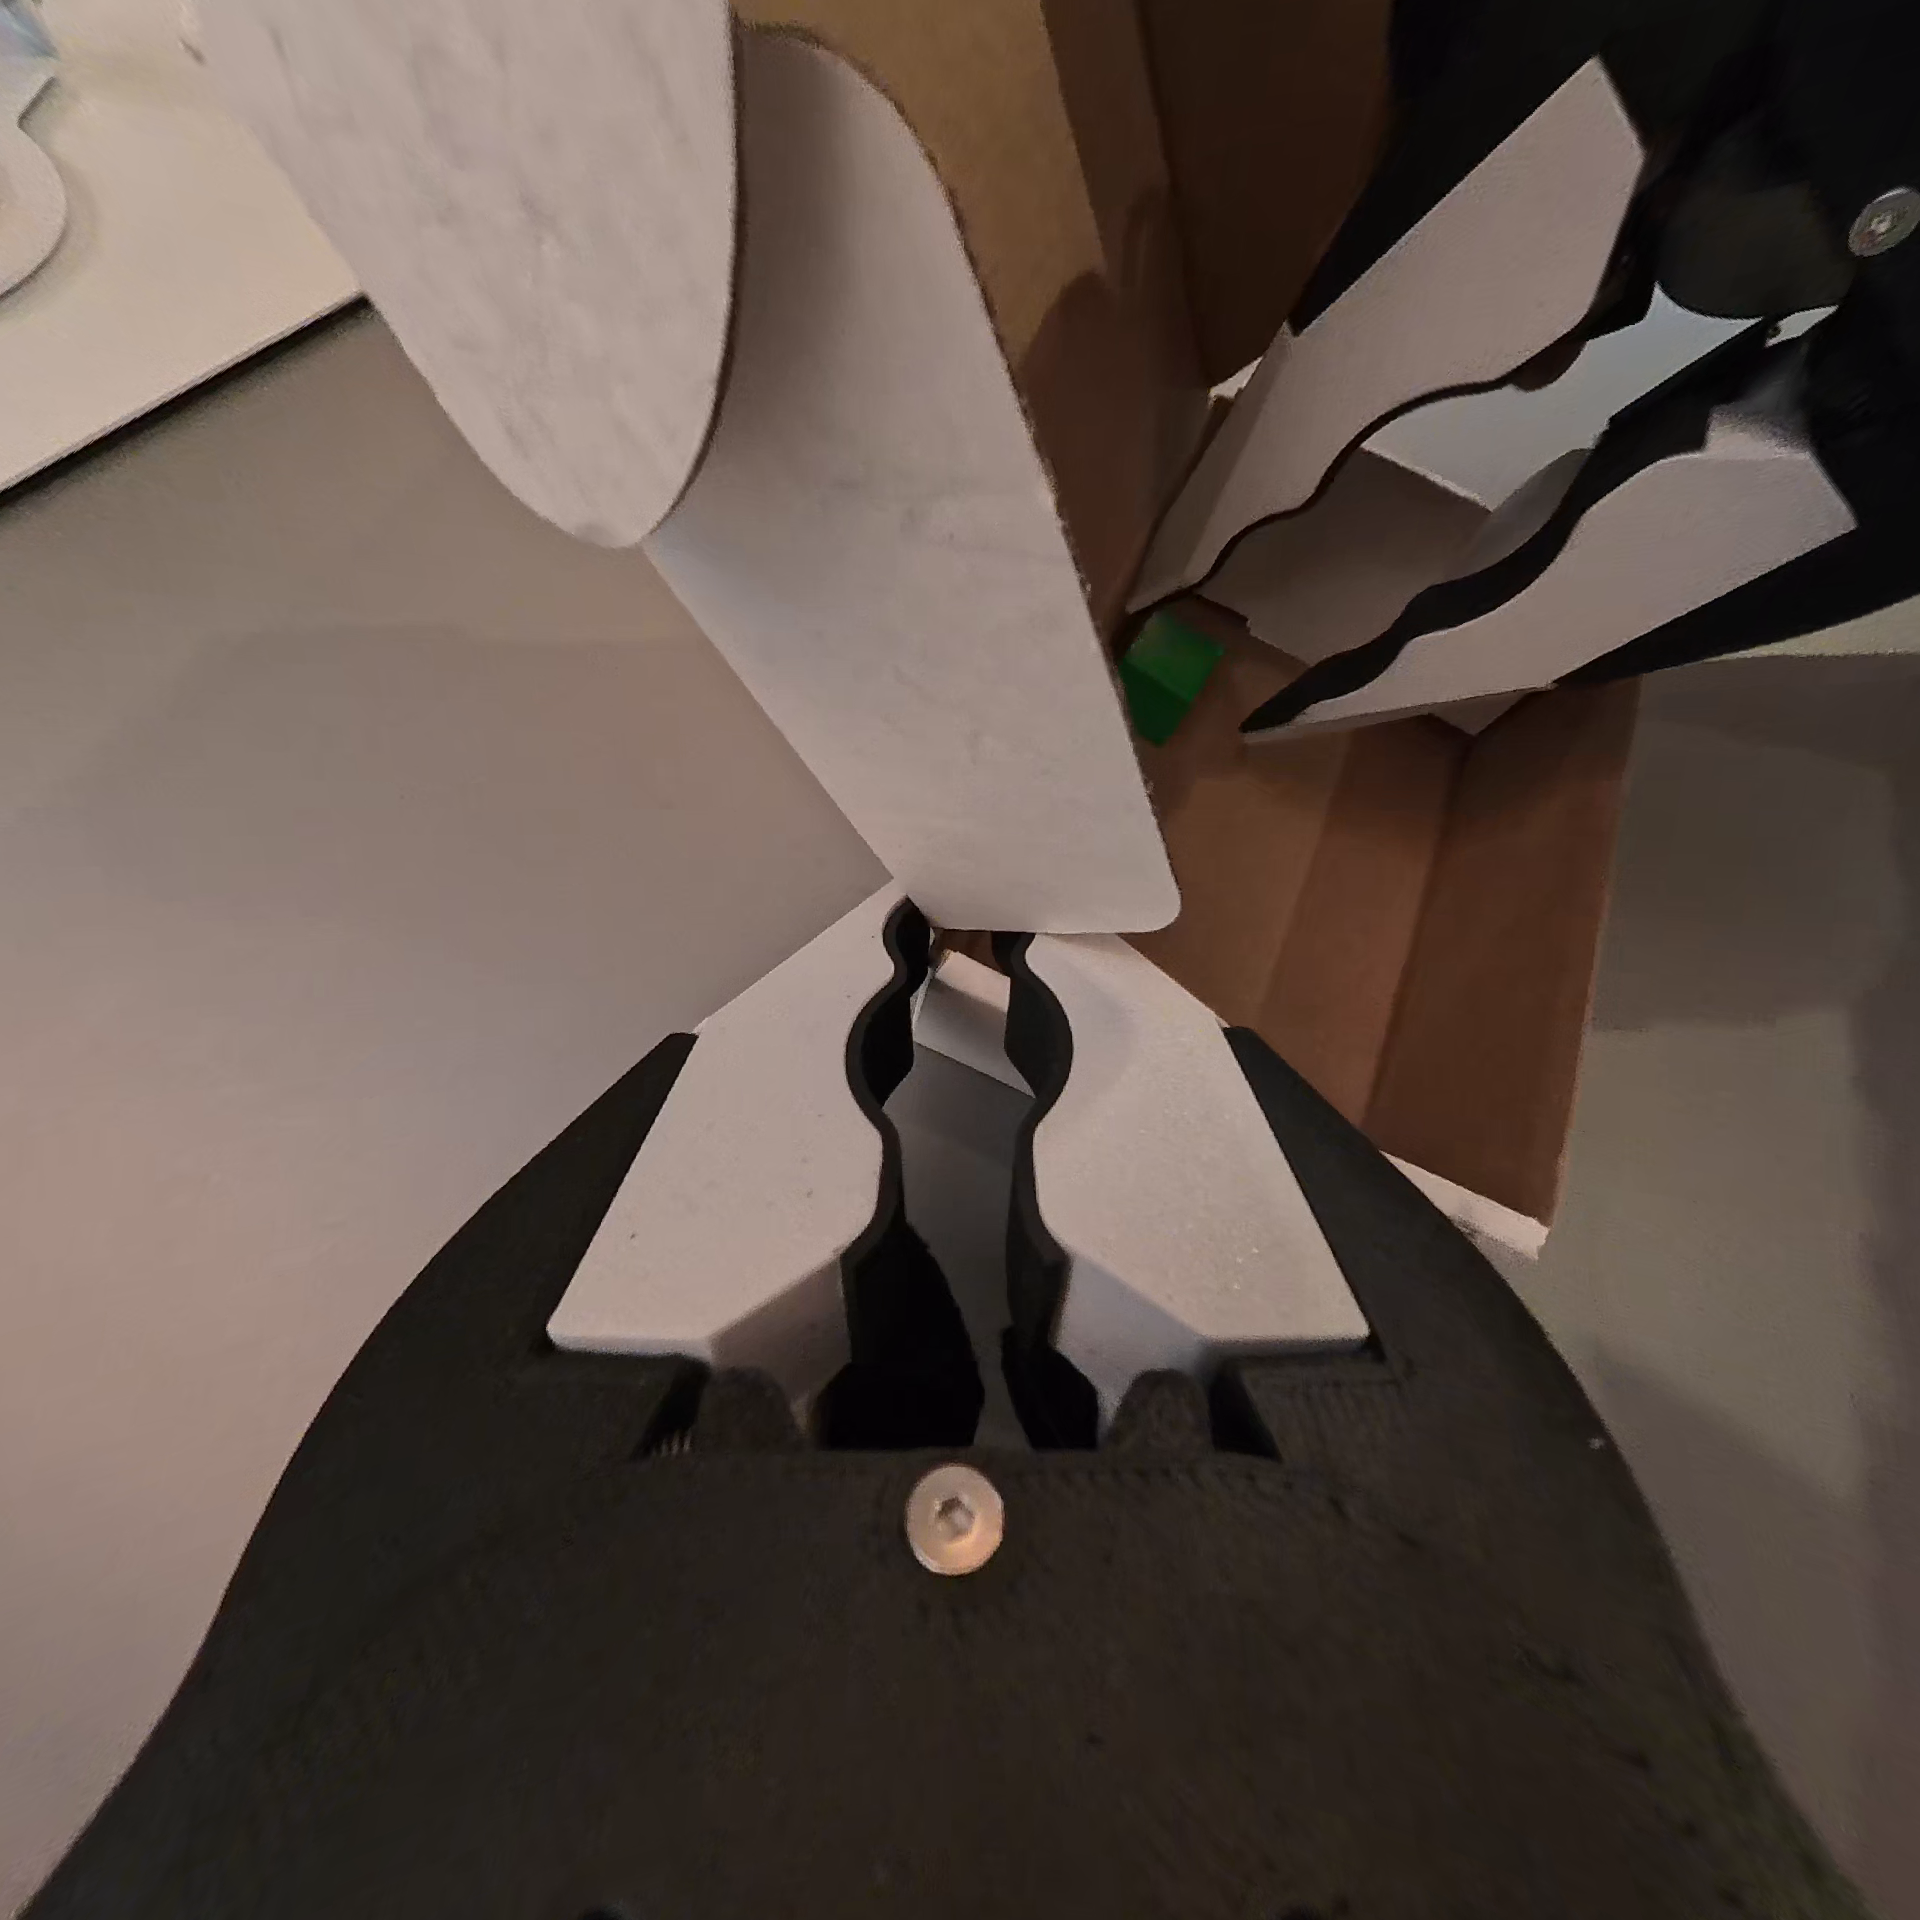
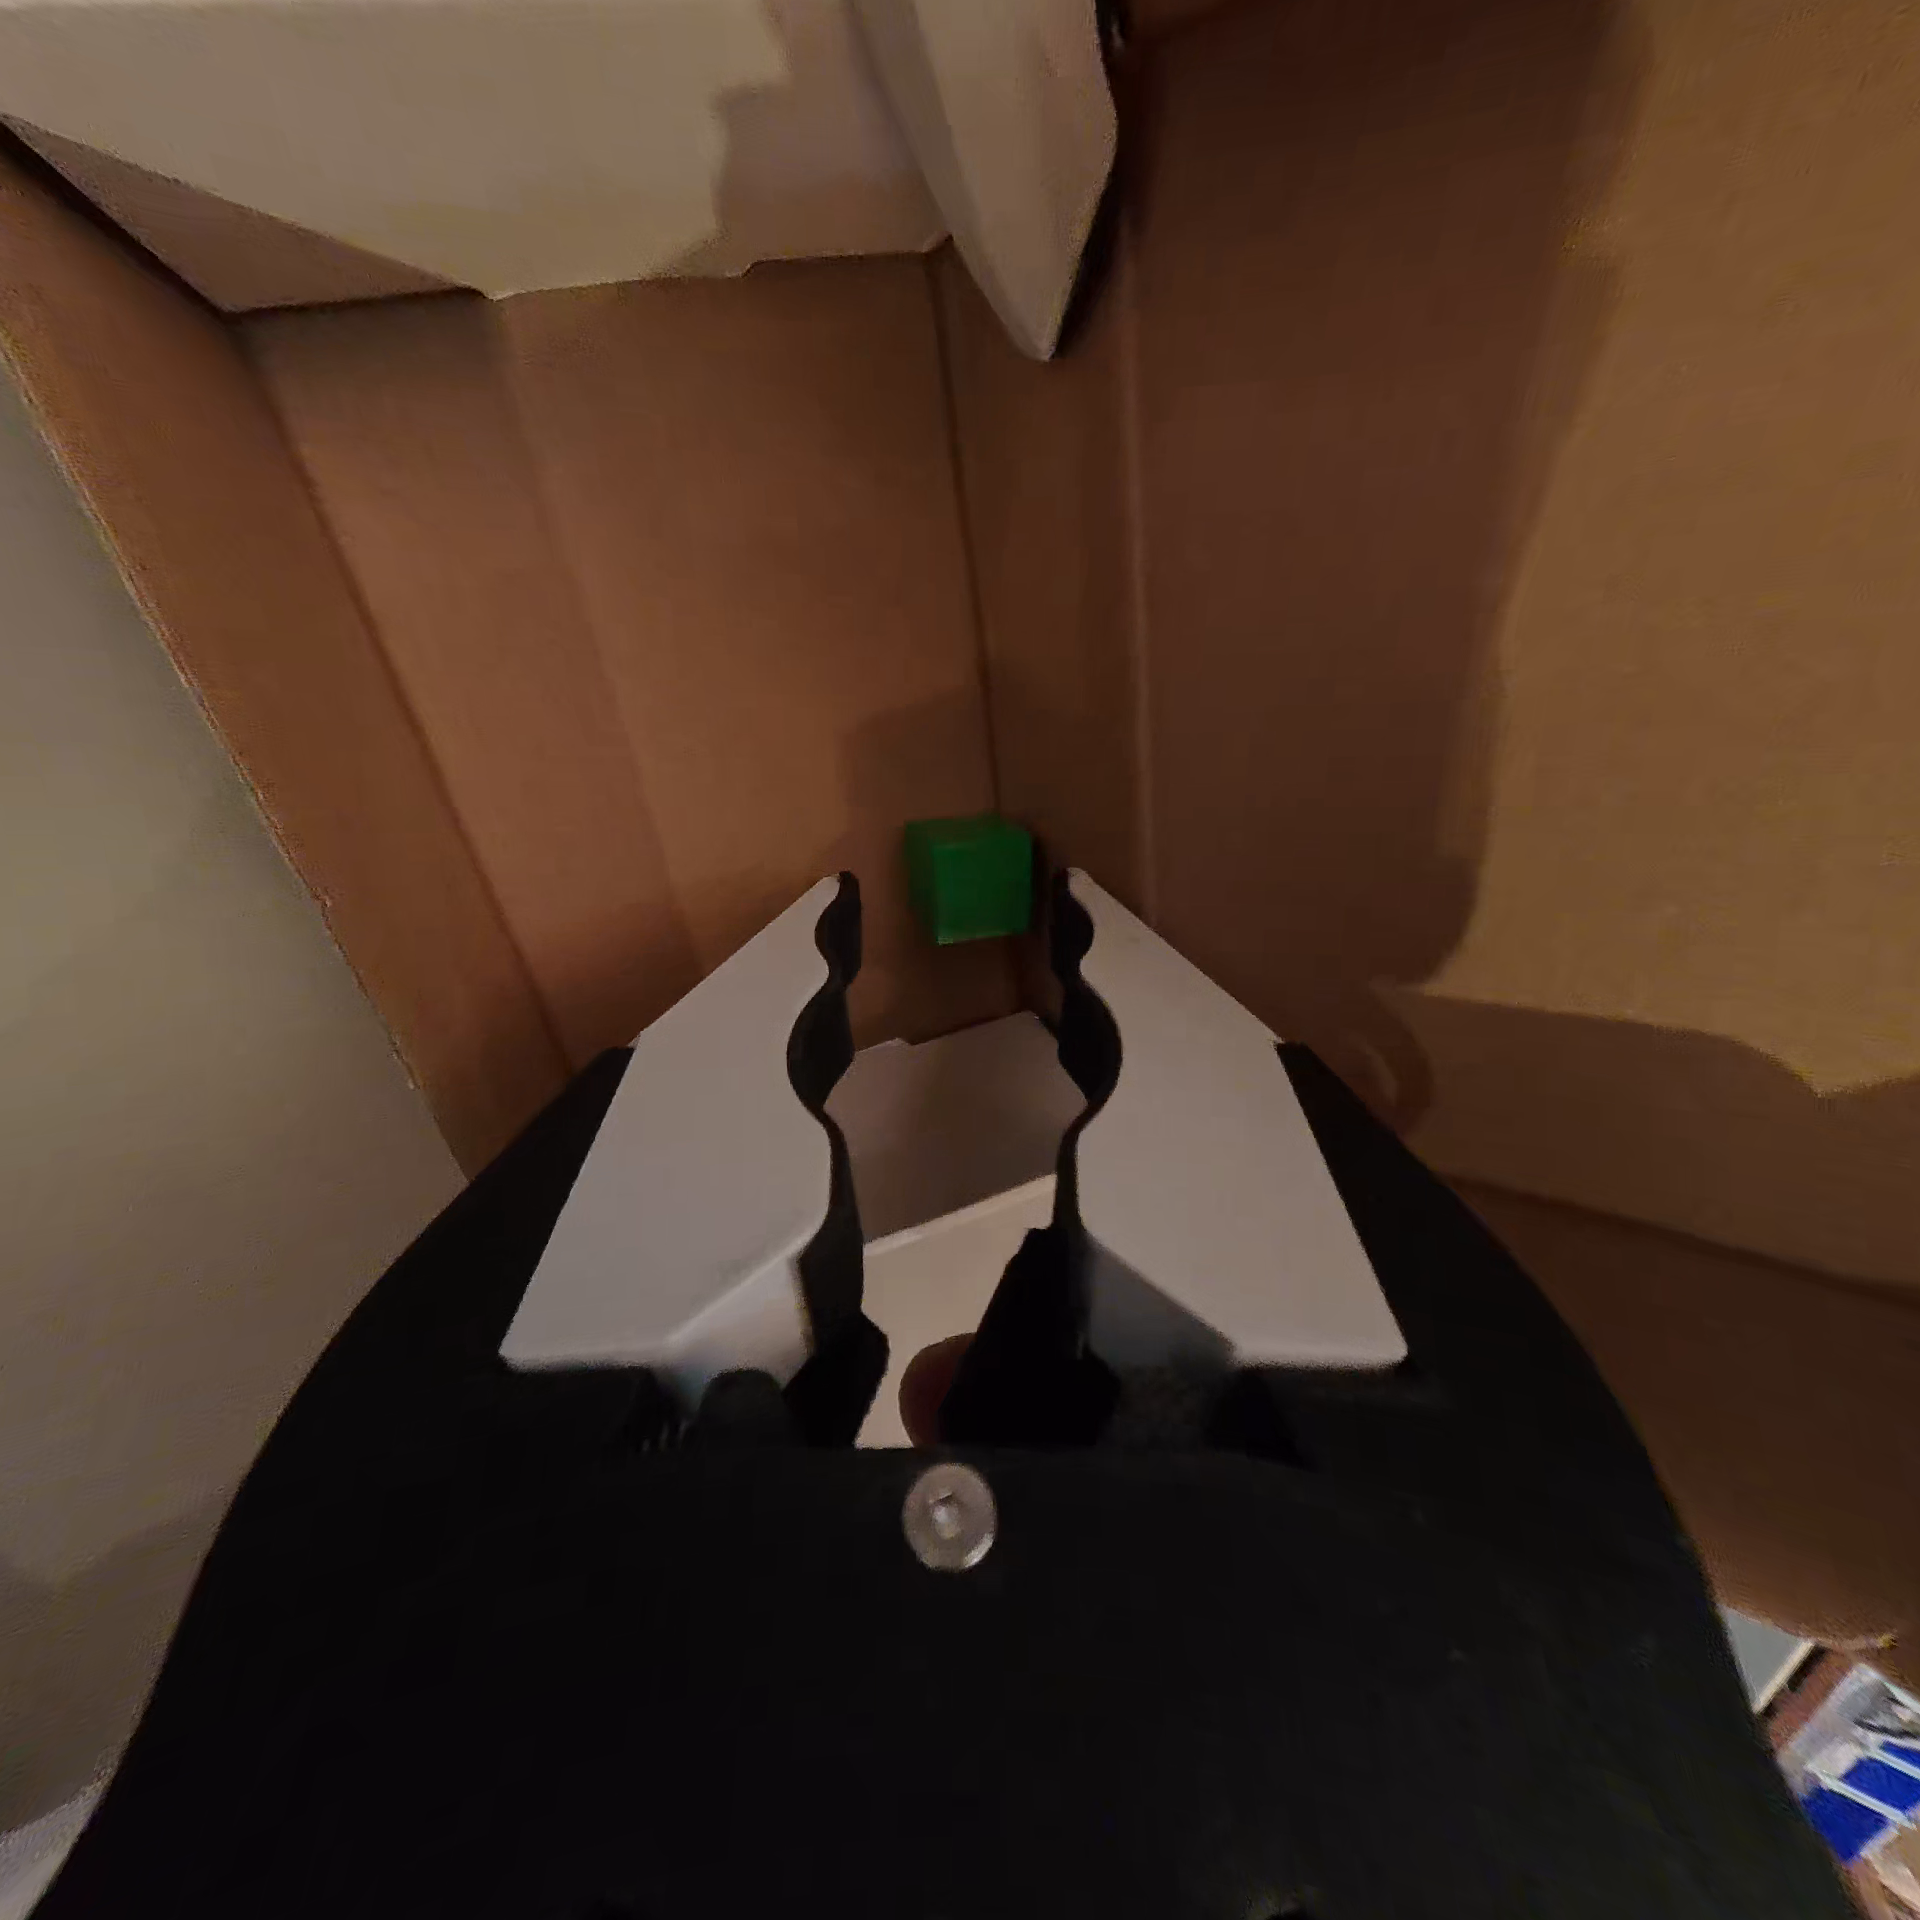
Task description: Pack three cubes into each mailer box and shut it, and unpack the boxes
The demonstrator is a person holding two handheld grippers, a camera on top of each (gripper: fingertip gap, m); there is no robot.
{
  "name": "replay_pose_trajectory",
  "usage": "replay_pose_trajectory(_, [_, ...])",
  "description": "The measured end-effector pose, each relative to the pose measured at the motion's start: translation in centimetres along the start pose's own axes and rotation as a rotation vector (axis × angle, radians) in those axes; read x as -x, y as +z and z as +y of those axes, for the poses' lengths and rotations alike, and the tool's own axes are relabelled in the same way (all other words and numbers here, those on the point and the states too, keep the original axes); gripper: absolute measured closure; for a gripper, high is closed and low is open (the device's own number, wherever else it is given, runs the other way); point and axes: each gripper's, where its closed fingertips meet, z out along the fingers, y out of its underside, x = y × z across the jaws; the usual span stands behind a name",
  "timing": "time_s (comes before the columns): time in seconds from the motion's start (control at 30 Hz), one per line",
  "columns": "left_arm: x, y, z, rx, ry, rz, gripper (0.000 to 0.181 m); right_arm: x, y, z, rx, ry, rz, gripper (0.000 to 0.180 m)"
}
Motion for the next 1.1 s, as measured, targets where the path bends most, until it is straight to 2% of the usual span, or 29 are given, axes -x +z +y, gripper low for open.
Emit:
replay_pose_trajectory(0.27, [0.0, 0.1, 0.0, 0.002, 0.0, -0.001, 0.172, -0.5, 0.4, 0.8, 0.174, -0.066, 0.047, 0.153])
replay_pose_trajectory(0.5, [-0.1, 0.1, 0.0, 0.005, 0.012, -0.009, 0.171, -0.2, 1.4, 0.7, 0.21, -0.104, 0.009, 0.157])
replay_pose_trajectory(0.67, [0.0, 0.1, 0.0, 0.007, 0.01, -0.01, 0.172, -0.3, 0.0, 0.1, 0.106, -0.082, -0.004, 0.159])
replay_pose_trajectory(0.73, [0.0, 0.1, 0.0, 0.007, 0.012, -0.012, 0.172, -0.7, -2.1, -0.5, 0.019, -0.058, 0.005, 0.159])
replay_pose_trajectory(0.83, [0.0, 0.0, 0.0, 0.007, 0.011, -0.012, 0.172, -2.6, -7.6, -0.8, -0.167, 0.007, 0.073, 0.159])
replay_pose_trajectory(0.9, [0.0, 0.1, 0.0, 0.004, 0.007, -0.007, 0.172, -5.0, -11.7, 1.2, -0.236, 0.061, 0.151, 0.159])
replay_pose_trajectory(0.97, [0.0, 0.1, 0.0, 0.0, 0.0, 0.0, 0.172, -8.1, -15.2, 5.3, -0.212, 0.105, 0.263, 0.159])
replay_pose_trajectory(1.03, [-0.1, 0.1, 0.0, 0.0, -0.001, 0.001, 0.172, -10.9, -17.2, 10.6, -0.11, 0.119, 0.356, 0.159])
replay_pose_trajectory(1.1, [-0.1, 0.1, -0.1, -0.001, -0.001, 0.002, 0.172, -13.3, -17.1, 16.7, 0.05, 0.131, 0.4, 0.159])
